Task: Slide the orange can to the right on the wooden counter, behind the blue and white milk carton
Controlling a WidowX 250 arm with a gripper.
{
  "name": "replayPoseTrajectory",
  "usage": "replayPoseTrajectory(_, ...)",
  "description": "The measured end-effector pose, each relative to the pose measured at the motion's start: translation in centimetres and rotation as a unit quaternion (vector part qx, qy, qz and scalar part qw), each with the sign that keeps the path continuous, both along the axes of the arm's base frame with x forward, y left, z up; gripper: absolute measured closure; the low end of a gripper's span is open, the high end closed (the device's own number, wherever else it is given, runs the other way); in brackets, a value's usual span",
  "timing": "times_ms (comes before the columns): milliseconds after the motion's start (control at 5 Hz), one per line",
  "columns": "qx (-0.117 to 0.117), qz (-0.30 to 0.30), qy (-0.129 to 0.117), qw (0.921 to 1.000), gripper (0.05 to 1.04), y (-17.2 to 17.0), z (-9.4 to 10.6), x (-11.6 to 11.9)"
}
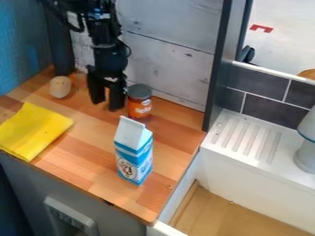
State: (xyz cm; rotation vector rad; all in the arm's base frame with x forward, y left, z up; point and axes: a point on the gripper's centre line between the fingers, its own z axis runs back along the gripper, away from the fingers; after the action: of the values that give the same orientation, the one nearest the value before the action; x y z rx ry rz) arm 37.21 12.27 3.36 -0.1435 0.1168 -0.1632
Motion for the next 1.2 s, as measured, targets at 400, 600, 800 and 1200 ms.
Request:
replayPoseTrajectory(400,-0.046,-0.028,0.011,0.9985,0.075,-3.9,-0.8,-0.3)
replayPoseTrajectory(600,-0.062,-0.039,0.008,0.9972,0.075,-4.6,-1.1,-0.4)
replayPoseTrajectory(800,-0.046,-0.039,-0.020,0.9980,0.075,-4.2,0.7,-0.1)
replayPoseTrajectory(1200,0.081,-0.017,-0.059,0.9948,0.075,1.7,5.5,-1.6)
